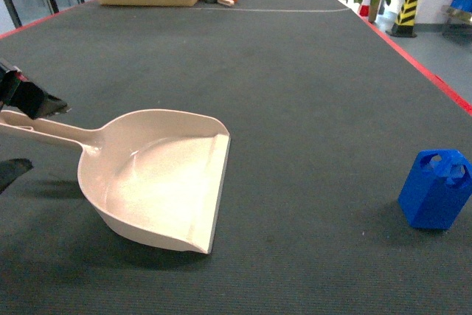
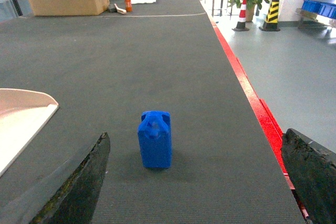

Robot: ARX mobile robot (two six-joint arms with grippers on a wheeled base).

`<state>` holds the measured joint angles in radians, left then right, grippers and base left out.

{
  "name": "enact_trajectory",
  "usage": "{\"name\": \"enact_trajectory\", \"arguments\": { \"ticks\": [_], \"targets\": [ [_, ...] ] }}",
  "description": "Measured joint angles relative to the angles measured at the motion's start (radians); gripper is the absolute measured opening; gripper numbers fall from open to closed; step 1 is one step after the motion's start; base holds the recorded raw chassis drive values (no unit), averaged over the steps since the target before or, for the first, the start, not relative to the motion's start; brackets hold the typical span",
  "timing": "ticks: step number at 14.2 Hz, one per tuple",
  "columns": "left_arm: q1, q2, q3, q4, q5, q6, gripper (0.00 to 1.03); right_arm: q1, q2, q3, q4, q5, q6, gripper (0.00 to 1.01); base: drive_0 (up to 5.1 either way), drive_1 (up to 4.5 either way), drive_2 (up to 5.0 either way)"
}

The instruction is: Place part in tray to right shelf

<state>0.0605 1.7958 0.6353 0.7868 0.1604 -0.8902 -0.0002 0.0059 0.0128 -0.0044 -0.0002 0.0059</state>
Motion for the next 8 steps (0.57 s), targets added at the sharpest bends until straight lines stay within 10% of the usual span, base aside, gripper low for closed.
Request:
{"name": "enact_trajectory", "arguments": {
  "ticks": [1, 5, 8],
  "targets": [
    [0.008, 0.138, 0.126, 0.037, 0.008, -0.095, 0.98, 0.000, 0.000, 0.000, 0.000, 0.000, 0.000, 0.98, 0.0, 0.00, 0.0],
    [0.047, 0.297, 0.218, 0.174, 0.021, -0.211, 0.97, 0.000, 0.000, 0.000, 0.000, 0.000, 0.000, 0.98, 0.0, 0.00, 0.0],
    [0.052, 0.348, 0.242, 0.182, 0.036, -0.241, 0.57, 0.000, 0.000, 0.000, 0.000, 0.000, 0.000, 0.98, 0.0, 0.00, 0.0]
  ]
}}
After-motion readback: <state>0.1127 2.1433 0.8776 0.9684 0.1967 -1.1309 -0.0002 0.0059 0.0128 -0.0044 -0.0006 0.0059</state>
